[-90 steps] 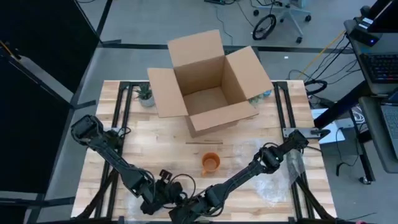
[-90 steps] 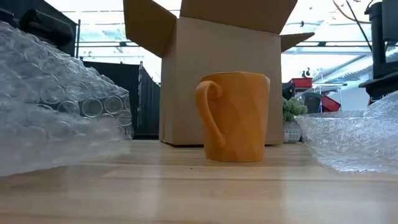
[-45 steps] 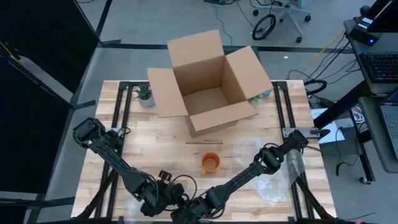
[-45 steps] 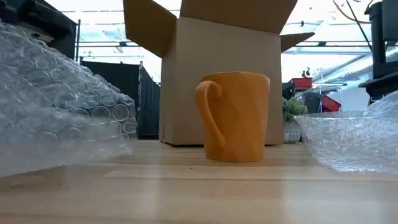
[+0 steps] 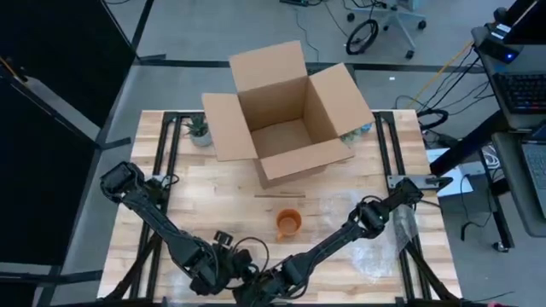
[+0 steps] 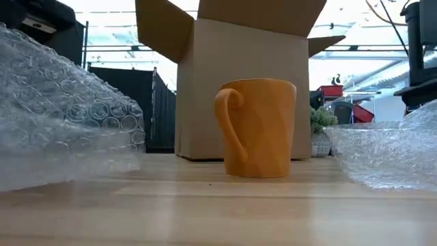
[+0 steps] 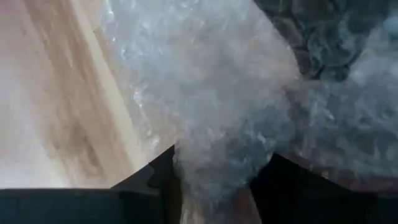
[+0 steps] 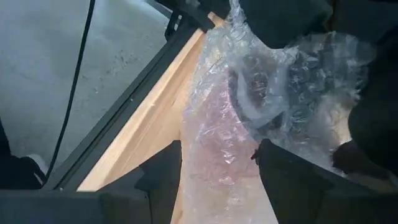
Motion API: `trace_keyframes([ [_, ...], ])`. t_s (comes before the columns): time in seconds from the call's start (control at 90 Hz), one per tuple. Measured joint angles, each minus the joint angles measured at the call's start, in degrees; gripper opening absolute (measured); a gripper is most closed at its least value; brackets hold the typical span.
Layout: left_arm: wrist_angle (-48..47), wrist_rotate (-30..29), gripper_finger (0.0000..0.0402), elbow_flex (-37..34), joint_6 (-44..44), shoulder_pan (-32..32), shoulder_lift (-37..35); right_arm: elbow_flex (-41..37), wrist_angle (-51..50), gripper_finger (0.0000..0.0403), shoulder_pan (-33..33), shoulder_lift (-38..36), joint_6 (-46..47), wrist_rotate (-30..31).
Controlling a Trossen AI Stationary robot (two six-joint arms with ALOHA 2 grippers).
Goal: Wrap mug
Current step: Wrap the pink mug with transparent bubble wrap
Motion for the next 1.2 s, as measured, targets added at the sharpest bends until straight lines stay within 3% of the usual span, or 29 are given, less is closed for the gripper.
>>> trace_keyframes([
  [0.378,-1.54,-0.28,0.014,0.4,0.18,-0.15,-0.18,-0.15,-0.39,0.0192,-0.04,-0.55,-0.81,1.92],
  [0.533,0.17,-0.93,0.014,0.44,0.57,-0.13,-0.52,-0.31,1.93,0.0192,0.7,-1.38,-7.11,6.13],
  [0.844,1.39,-0.17,0.014,0.18,2.45,-0.35,-0.55,-0.29,8.85,0.0192,-0.13,0.28,-14.21,2.77],
  [1.2,-2.2,-0.02,0.014,0.02,1.02,-0.33,-0.24,0.07,7.04,0.0192,-0.37,3.13,-17.81,6.1],
])
